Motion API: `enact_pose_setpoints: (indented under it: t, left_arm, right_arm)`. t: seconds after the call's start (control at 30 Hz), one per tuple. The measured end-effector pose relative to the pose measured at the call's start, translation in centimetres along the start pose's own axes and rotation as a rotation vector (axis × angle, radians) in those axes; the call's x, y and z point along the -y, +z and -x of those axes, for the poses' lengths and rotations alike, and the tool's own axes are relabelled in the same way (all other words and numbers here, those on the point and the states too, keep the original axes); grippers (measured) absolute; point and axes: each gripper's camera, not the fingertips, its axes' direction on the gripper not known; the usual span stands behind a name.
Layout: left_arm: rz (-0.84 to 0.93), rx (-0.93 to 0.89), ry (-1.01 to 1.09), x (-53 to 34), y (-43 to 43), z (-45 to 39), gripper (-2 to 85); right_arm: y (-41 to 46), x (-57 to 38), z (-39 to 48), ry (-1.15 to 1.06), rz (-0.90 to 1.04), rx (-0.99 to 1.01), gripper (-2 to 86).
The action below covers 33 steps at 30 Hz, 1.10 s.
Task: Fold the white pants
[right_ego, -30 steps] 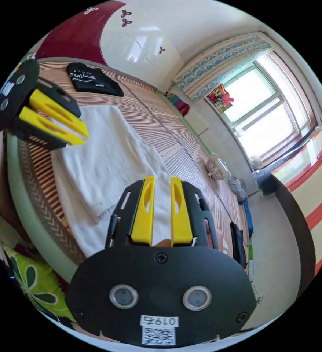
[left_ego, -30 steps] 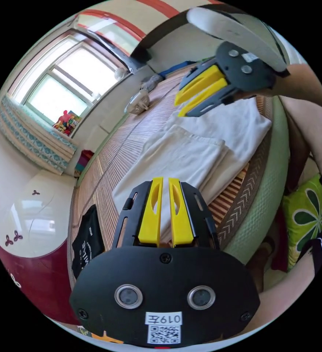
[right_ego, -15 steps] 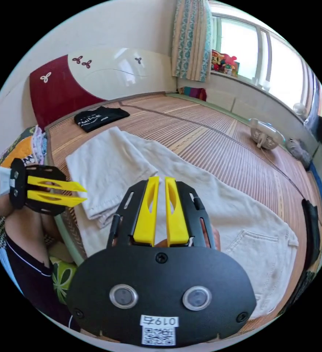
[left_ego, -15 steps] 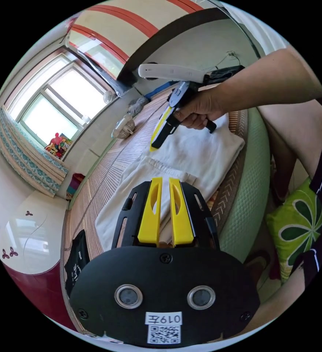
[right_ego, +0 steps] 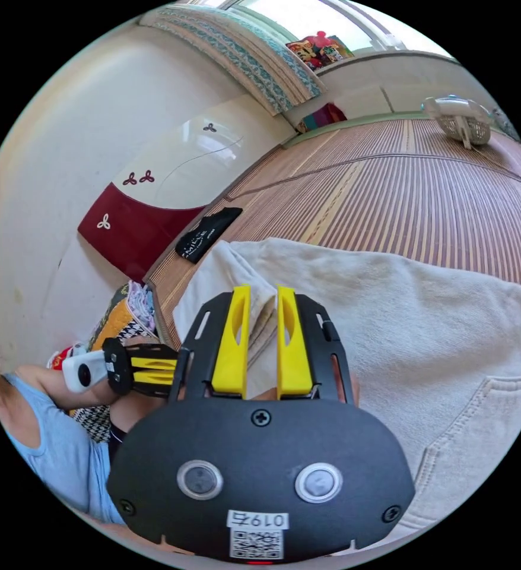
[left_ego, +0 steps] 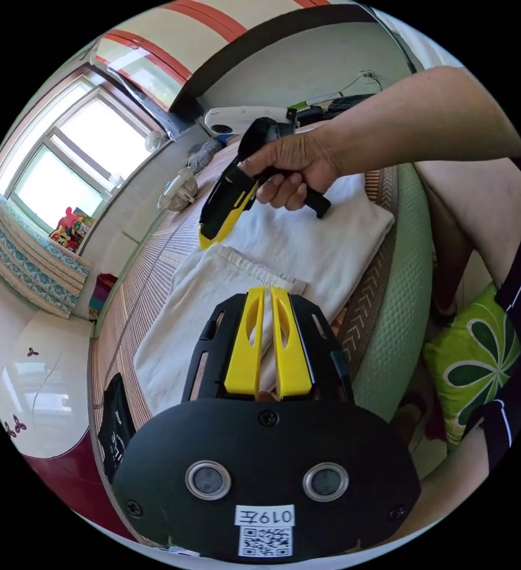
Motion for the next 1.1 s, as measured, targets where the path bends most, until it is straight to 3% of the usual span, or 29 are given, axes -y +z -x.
enact_pose_setpoints:
  t: [0.33,0.57,0.77,1.1]
  left_arm:
    - [0.036,-0.029,-0.010,1.3,1.1,-0.4,0.8]
    - [0.060,-0.059,0.020,2.1,1.4,-0.5,0.7]
    - [0.060,-0.063,0.008,2.3,1.5,-0.6,0.8]
    - [-0.076,-0.104,-0.120,1.8,-1.4,2.2,0.6]
  right_arm:
    - [0.8,1.6,-3.6,0.038,0.012,0.048,4.1]
    - [4.8,3.5,0.2,-0.114,0.095,-0.288,3.1]
    - [8.1,4.0,2.3,-0.213,0.127,-0.454,3.1]
    - [6.2,4.6,-1.7,-0.008,0.013,-0.195,6.0]
